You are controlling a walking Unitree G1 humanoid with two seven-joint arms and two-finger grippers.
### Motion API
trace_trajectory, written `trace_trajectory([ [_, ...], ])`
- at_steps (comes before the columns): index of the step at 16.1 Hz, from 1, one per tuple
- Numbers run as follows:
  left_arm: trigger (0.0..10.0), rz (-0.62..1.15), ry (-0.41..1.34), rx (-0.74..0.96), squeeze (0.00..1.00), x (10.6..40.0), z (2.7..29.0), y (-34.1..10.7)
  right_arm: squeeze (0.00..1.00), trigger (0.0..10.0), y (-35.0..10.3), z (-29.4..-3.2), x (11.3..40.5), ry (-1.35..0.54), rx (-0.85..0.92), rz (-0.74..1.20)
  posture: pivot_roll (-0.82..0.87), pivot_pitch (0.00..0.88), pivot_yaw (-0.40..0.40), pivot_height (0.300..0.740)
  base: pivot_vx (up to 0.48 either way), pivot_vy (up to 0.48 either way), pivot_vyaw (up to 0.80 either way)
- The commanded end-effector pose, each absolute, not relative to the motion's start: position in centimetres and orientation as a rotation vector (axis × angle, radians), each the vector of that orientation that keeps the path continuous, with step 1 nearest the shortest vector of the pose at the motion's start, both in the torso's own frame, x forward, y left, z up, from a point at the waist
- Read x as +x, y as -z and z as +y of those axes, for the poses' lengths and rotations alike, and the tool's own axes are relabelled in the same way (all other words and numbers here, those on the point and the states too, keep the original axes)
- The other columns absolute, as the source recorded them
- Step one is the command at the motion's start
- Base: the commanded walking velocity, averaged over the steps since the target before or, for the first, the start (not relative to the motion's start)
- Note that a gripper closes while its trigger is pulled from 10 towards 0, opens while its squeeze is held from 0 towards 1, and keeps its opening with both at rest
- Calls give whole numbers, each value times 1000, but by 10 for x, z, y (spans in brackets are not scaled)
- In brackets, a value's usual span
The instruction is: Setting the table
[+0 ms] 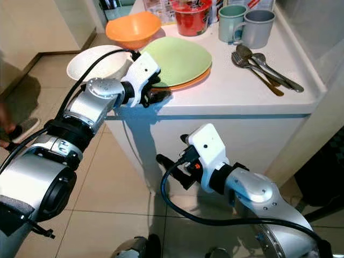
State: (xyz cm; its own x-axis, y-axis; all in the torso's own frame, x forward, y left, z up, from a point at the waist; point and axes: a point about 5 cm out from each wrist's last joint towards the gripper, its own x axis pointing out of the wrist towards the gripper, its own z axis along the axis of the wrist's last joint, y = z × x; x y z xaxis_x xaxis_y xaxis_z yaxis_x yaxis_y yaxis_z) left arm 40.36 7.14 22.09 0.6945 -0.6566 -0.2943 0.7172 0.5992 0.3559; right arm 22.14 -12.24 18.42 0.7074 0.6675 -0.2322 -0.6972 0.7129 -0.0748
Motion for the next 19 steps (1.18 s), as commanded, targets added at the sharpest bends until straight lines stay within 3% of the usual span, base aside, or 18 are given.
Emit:
trace_trajectory([
  [1,10000,128,765,493,0,407,76,-227,0,10000,-191,-119,221,-779,-169,164,-59,109,166,740,0,0,0],
  [7,10000,89,726,443,0,411,73,-235,0,10000,-191,-122,225,-774,-184,166,-66,98,161,740,0,49,0],
  [14,10000,85,714,462,0,412,76,-235,0,10000,-189,-119,223,-783,-171,171,-58,104,159,740,447,54,0],
  [19,10000,68,719,491,0,411,74,-235,0,10000,-189,-119,223,-784,-169,173,-59,97,163,740,0,0,0],
])
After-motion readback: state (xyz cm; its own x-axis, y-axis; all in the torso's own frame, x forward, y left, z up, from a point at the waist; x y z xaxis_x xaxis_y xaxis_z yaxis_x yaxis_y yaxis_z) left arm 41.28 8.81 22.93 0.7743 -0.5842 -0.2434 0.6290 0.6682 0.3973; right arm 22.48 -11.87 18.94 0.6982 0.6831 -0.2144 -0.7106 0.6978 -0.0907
